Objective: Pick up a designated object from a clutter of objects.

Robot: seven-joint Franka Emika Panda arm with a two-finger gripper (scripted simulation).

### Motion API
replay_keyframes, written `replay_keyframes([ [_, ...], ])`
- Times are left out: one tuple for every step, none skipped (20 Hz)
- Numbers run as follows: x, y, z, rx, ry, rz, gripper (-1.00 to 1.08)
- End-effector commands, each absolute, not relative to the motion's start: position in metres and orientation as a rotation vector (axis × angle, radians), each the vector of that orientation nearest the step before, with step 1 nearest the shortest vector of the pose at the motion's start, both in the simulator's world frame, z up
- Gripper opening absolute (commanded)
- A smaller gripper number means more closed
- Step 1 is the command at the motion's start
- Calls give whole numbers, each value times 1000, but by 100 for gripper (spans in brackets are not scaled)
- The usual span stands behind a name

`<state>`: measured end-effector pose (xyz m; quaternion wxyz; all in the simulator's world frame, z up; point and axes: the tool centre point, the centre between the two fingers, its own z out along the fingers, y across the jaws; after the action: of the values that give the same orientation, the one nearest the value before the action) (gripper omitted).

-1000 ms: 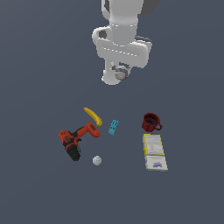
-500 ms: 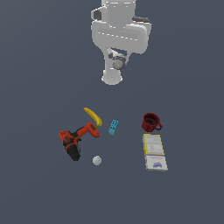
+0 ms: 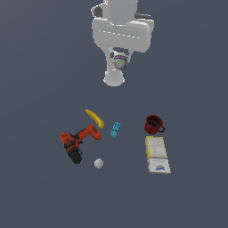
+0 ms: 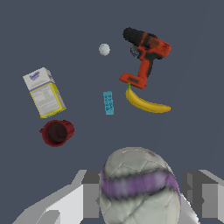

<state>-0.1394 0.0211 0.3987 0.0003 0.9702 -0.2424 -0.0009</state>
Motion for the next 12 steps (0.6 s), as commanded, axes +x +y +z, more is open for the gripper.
replay_keyframes([
  [-138,21,400,3048,-761,-1,-100],
  [-137,20,401,3048,-761,-1,-100],
  [-136,20,403,3048,-761,-1,-100],
  [-135,19,405,3048,-761,-1,-100],
  [-133,18,407,3048,-761,-1,-100],
  [-131,18,409,3048,-761,-1,-100],
  [-129,17,411,3048,-761,-1,-100],
  [-128,16,413,3048,-761,-1,-100],
  [-127,16,414,3048,-761,-1,-100],
  [-126,15,415,3048,-761,-1,-100],
  [-125,15,416,3048,-761,-1,-100],
  [-125,15,416,3048,-761,-1,-100],
])
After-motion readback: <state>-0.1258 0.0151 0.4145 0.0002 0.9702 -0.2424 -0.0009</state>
